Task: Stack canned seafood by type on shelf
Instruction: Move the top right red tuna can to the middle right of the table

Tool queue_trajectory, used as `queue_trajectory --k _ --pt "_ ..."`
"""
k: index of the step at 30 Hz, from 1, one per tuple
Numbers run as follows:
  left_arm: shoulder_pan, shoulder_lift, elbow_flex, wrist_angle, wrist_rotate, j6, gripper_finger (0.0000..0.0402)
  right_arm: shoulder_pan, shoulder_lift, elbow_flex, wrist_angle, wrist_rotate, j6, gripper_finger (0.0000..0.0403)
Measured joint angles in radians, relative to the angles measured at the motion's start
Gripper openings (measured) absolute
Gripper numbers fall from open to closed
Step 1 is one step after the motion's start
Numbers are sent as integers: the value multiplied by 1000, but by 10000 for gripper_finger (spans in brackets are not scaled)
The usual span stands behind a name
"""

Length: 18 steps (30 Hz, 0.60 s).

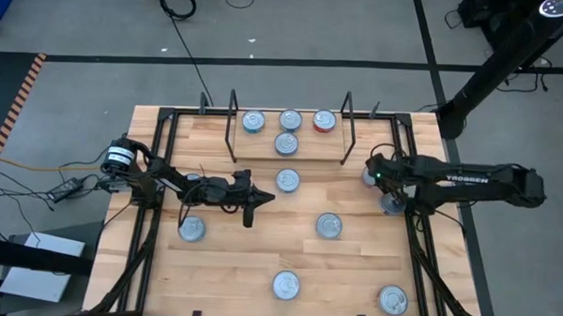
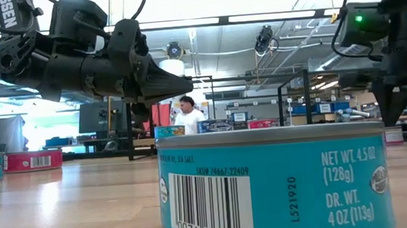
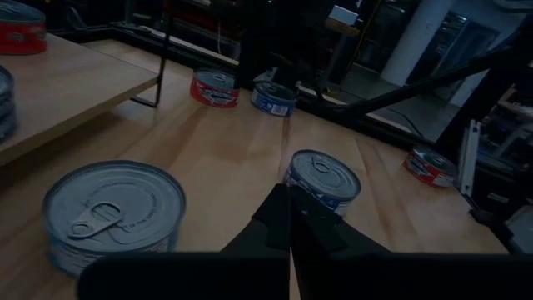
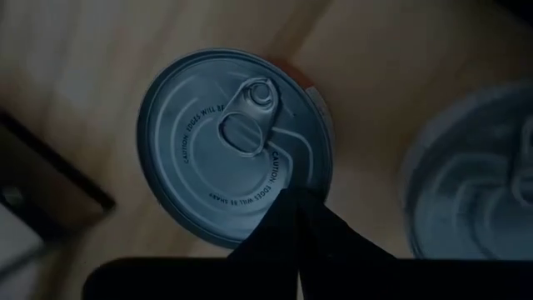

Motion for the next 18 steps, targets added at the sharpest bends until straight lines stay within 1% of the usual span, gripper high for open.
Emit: queue_trajectory --k 7,14,18 --pt "0 0 0 0 38 0 1 165 0 0 15 -71 -25 0" --pt "0 0 0 0 46 25 1 303 4 -1 47 -87 5 0" --pt "0 0 0 0 54 26 1 373 38 0 98 -102 9 0"
